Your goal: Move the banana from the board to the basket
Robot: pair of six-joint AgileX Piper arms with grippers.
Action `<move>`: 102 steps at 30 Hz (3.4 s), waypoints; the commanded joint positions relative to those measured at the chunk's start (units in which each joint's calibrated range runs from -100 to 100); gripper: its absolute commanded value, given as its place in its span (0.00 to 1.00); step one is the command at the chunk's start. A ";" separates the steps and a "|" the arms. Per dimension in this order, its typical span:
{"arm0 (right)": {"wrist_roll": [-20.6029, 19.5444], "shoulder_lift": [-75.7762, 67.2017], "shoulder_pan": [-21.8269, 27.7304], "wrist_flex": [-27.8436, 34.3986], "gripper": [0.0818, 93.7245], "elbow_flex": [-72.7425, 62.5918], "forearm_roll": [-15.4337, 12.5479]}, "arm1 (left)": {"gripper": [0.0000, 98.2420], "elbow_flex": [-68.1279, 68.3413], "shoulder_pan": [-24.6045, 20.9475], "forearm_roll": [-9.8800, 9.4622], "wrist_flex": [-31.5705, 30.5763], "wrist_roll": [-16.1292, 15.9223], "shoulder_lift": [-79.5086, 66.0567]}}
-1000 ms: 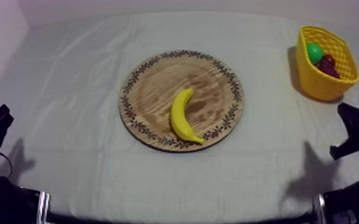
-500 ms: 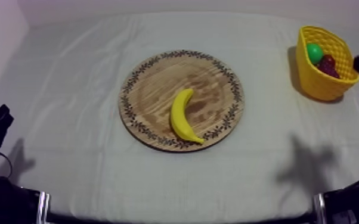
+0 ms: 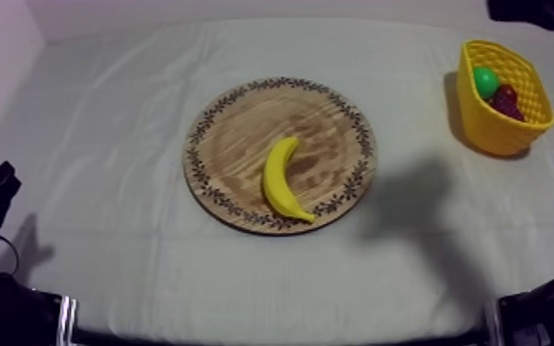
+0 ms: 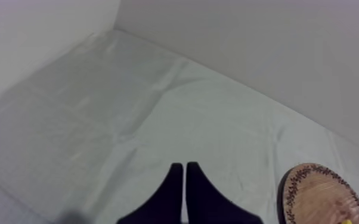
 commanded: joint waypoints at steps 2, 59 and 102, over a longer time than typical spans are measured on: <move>-1.80 11.69 -2.87 3.33 0.00 -7.83 -0.98 | 0.00 0.00 -0.01 -0.02 0.00 0.00 0.04; -18.08 69.37 -14.54 -6.23 0.75 -22.16 -1.17 | 0.00 0.00 -0.01 -0.02 0.00 0.00 0.04; -14.07 37.12 -3.60 2.21 0.21 -13.15 0.97 | 0.00 0.00 -0.01 -0.02 0.00 0.00 0.04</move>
